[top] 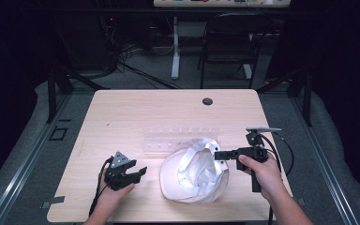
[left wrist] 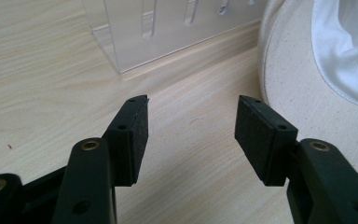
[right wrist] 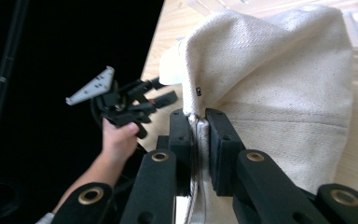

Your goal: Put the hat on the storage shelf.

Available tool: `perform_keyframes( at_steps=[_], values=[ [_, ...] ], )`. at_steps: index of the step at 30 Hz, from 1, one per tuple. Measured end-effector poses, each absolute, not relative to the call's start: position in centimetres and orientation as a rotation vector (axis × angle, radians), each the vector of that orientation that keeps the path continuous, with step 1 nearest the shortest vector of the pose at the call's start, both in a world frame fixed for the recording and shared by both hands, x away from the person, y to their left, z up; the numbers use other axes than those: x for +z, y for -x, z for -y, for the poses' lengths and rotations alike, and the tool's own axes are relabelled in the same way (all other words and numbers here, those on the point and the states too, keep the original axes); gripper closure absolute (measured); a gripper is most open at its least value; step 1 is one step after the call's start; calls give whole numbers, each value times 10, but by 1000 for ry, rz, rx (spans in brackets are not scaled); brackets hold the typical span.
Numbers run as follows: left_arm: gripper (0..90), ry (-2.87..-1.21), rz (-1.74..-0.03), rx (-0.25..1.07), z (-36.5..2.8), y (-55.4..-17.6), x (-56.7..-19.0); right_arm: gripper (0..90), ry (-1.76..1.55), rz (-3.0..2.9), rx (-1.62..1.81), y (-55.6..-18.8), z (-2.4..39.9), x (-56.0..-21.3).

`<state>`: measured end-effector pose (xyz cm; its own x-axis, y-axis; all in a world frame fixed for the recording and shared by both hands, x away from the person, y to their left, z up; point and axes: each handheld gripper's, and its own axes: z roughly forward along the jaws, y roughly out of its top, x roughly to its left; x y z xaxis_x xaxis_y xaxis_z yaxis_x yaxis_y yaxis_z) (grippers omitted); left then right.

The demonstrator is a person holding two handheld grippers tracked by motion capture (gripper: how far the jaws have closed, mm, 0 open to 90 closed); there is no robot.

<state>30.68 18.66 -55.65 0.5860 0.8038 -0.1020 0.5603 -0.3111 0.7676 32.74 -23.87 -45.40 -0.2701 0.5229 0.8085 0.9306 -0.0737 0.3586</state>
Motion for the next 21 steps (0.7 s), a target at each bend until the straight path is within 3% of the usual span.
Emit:
perform_keyframes(
  at_steps=[21],
  values=[
    [450,-2016,-1079,384,-186,-307,-556,817,1439,1637,-1405,-332,223,-423]
  ],
)
